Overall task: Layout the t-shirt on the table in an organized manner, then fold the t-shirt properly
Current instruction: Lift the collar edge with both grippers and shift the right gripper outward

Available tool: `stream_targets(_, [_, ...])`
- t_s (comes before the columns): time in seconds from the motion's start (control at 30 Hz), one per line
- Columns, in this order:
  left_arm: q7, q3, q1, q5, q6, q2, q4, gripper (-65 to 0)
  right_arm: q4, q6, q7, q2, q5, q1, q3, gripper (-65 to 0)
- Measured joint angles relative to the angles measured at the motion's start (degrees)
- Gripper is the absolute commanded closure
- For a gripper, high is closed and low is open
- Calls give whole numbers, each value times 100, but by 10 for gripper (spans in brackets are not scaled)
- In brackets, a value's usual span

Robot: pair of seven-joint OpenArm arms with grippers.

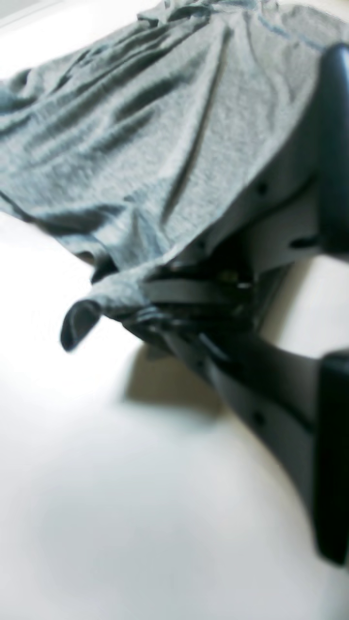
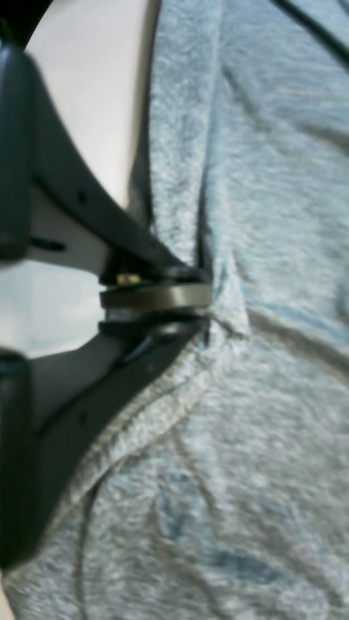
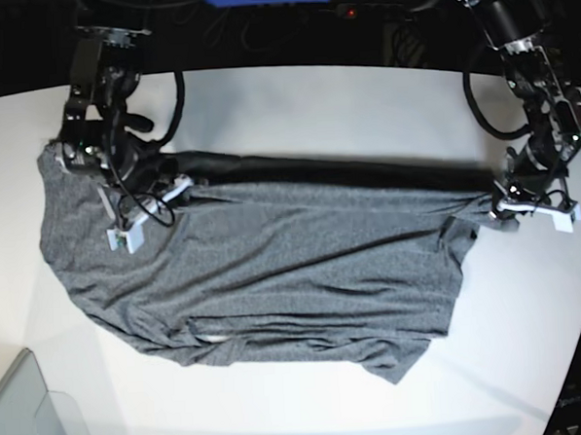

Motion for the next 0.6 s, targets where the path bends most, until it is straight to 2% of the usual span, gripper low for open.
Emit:
stream_targets(0.17, [-50,354,-46,345,-22,-35,4,-1,-345,-289,-4,323,-55,256,-501,0])
stream_targets(0.27, [-44,448,-120,494,-20,-46,2,-1,-498,-501,203,332,-46,348,-671,0])
stream_targets(0.47, [-46,629,-271,728,-24,-26,2,-1,-656,-562,535,372,-35,343,-684,0])
stream_targets(0.6, [-50,629,-553,841,-55,-17,-369,-1,-763,-562,837,455,-33,345,-678,0])
